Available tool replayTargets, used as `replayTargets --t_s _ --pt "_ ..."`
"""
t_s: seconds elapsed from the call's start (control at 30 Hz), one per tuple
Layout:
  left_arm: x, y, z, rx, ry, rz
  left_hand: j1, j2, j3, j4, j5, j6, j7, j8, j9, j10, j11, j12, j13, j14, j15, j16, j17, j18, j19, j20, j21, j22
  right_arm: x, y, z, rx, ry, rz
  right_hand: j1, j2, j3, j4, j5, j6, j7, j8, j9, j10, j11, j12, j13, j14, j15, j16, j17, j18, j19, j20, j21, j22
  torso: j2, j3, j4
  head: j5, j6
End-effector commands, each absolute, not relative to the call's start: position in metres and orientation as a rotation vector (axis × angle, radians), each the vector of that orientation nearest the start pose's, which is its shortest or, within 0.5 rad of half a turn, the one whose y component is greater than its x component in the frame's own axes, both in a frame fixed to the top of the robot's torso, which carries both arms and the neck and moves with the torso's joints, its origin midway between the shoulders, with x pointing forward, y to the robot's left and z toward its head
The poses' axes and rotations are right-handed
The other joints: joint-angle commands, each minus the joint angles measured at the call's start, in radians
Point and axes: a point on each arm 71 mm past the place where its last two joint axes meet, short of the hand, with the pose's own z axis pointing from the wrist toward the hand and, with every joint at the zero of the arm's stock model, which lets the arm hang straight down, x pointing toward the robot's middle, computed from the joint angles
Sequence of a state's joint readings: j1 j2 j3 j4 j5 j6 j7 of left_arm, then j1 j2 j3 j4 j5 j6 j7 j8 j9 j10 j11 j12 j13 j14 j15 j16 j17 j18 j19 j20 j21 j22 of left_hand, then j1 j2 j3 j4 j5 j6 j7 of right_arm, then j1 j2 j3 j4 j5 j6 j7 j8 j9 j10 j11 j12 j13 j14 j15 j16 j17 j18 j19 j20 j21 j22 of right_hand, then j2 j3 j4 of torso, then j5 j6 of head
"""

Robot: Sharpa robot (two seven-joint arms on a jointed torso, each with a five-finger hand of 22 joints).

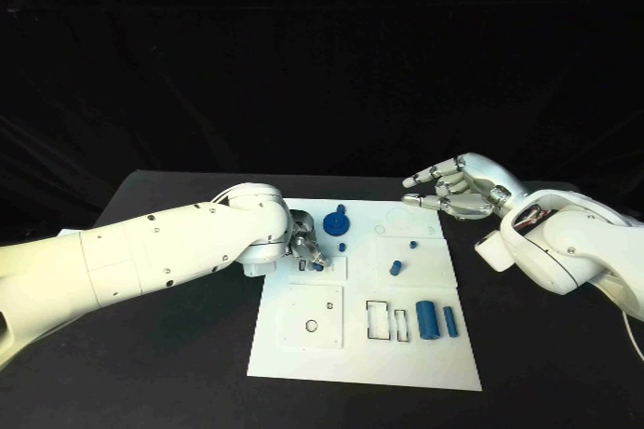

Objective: Assemble the parts on the task board

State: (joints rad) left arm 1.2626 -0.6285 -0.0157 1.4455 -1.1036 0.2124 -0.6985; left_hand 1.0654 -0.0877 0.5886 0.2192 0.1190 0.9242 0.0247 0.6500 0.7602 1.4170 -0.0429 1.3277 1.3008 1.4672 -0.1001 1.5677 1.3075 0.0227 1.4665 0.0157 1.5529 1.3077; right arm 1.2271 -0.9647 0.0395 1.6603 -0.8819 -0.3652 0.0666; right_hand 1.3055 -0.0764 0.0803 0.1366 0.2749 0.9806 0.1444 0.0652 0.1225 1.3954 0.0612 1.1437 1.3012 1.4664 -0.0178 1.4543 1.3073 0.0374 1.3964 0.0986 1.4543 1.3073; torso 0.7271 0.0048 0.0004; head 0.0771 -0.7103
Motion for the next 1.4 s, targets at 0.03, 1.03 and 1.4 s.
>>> replayTargets --t_s 0.03,1.03,1.4 --pt "0.4933 0.1409 -0.2035 -0.064 2.403 -0.219 -0.014 0.003 -0.005 0.004 0.000 0.007 0.000 -0.008 -0.001 0.009 0.000 0.006 0.002 0.104 0.001 0.003 0.263 -0.018 0.095 -0.003 0.005 0.243 0.4721 -0.2198 -0.1293 0.306 1.592 1.067 -0.002 0.003 -0.005 0.000 0.005 0.006 -0.001 0.004 0.001 -0.003 -0.005 -0.005 -0.001 0.056 0.003 -0.006 0.047 0.019 -0.004 0.000 -0.006 0.041 -0.001 -0.0001 0.0007 0.000 -0.001" --pt "0.4954 0.1396 -0.2054 -0.039 2.421 -0.203 -0.073 -0.013 -0.055 0.018 -0.002 0.036 -0.007 -0.014 -0.004 0.023 -0.006 0.021 0.019 0.104 -0.003 0.003 0.263 -0.019 0.098 -0.007 0.007 0.248 0.4716 -0.2208 -0.1292 0.306 1.593 1.066 -0.002 0.003 -0.006 0.000 0.007 0.007 -0.001 0.004 0.001 -0.004 -0.005 -0.007 -0.003 0.056 0.003 -0.008 0.045 0.019 -0.005 0.000 -0.007 0.040 -0.001 -0.0003 0.0007 -0.002 -0.007" --pt "0.4960 0.1401 -0.2050 -0.048 2.413 -0.202 -0.139 -0.028 -0.165 0.062 -0.006 0.054 -0.010 -0.018 -0.004 0.031 -0.009 0.028 0.029 0.104 -0.006 0.003 0.263 -0.019 0.099 -0.010 0.009 0.250 0.4716 -0.2211 -0.1292 0.307 1.591 1.065 -0.007 0.004 -0.013 0.004 0.008 0.008 -0.001 0.004 0.002 -0.004 -0.006 -0.006 -0.003 0.056 0.002 -0.009 0.044 0.019 -0.005 -0.001 -0.009 0.039 0.000 -0.0004 0.0006 -0.003 -0.008"
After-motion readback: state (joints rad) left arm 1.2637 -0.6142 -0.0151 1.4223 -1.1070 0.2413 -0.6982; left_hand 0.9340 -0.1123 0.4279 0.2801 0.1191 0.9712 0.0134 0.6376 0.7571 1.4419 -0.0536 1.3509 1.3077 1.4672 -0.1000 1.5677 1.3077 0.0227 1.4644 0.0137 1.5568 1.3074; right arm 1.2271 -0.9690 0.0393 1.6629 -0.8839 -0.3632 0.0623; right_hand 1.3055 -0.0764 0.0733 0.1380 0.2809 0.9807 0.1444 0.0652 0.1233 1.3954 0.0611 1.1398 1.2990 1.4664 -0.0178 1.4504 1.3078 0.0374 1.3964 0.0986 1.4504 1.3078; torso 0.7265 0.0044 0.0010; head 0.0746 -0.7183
